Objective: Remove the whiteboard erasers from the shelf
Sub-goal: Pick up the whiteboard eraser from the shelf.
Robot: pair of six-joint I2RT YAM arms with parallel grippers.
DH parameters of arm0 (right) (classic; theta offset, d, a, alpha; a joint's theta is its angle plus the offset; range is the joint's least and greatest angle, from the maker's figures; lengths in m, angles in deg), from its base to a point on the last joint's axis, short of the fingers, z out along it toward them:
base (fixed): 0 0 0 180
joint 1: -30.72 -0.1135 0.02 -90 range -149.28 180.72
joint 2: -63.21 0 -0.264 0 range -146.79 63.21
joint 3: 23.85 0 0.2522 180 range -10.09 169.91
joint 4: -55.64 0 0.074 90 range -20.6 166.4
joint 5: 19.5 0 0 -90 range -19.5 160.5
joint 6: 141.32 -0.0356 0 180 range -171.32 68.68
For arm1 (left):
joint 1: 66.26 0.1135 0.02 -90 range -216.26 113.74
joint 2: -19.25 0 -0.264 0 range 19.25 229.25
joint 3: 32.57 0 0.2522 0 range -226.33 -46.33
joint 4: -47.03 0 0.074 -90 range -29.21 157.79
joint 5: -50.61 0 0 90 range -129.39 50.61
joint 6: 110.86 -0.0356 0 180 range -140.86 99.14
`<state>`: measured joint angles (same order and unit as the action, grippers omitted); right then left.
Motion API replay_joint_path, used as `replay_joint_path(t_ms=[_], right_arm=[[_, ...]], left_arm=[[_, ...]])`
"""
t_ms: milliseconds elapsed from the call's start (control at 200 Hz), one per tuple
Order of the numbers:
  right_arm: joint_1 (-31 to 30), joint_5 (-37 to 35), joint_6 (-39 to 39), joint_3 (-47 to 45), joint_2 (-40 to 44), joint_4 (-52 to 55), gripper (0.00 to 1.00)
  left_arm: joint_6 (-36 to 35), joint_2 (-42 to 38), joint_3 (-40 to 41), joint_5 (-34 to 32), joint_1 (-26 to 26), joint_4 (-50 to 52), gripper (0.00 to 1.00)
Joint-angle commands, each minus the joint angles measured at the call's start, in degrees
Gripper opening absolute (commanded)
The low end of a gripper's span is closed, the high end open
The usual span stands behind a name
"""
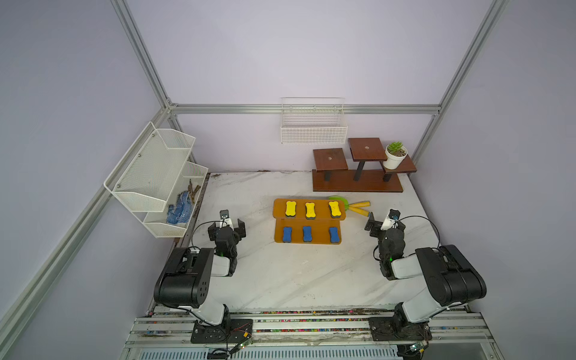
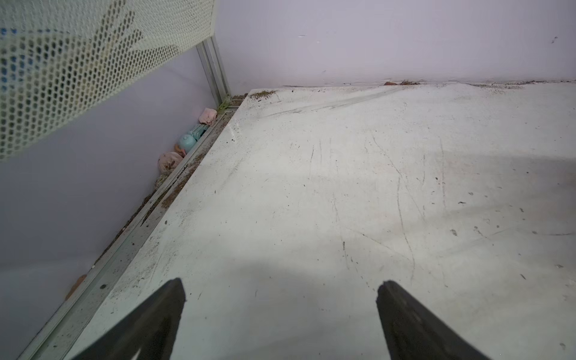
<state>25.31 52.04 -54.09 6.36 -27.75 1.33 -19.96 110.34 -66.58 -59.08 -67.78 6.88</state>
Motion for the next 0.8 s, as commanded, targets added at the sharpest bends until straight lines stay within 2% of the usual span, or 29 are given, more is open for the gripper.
replay_joint_path(t_ms=[0, 340, 385, 445, 485, 520, 595, 690, 795], right_arm=[[0.0, 0.2, 0.0, -0.2, 0.6, -0.3, 1.00], [0.0, -1.0, -0.1, -0.4, 0.9, -1.0, 1.00], [-0.7, -3.6, -0.1, -0.3, 3.9, 1.3, 1.00], [-2.2, -5.0, 1.3, 2.9, 11.6, 14.9, 1.00], [-2.5, -3.2, 0.1, 7.1, 16.3, 26.4, 1.00], [-3.1, -1.2, -3.2, 10.6, 19.4, 34.4, 1.00], [-7.4, -1.4, -8.6, 15.3, 23.0, 42.9, 1.00], [-13.5, -0.1, -14.7, 21.4, 22.9, 53.7, 1.00], [-14.2, 12.2, -19.6, 27.1, 20.3, 64.2, 1.00]], left_arm=[[0.9, -1.1, -1.2, 0.7, 0.3, -1.1, 1.00], [0.9, -1.2, -1.0, 0.7, 0.3, -1.1, 1.00], [0.1, -2.8, -0.6, -3.8, -0.8, -2.5, 1.00], [0.2, -8.9, -4.8, -10.6, -3.4, 10.2, 1.00], [0.3, -13.5, -8.9, -11.0, -4.1, 20.5, 1.00], [0.6, -15.4, -11.5, -11.8, -4.5, 24.8, 1.00], [5.5, -17.6, -16.9, -12.9, -5.5, 35.3, 1.00], [14.3, -17.3, -24.7, -8.9, -6.2, 49.8, 1.00], [17.7, -13.0, -34.7, 1.4, -6.3, 62.7, 1.00]])
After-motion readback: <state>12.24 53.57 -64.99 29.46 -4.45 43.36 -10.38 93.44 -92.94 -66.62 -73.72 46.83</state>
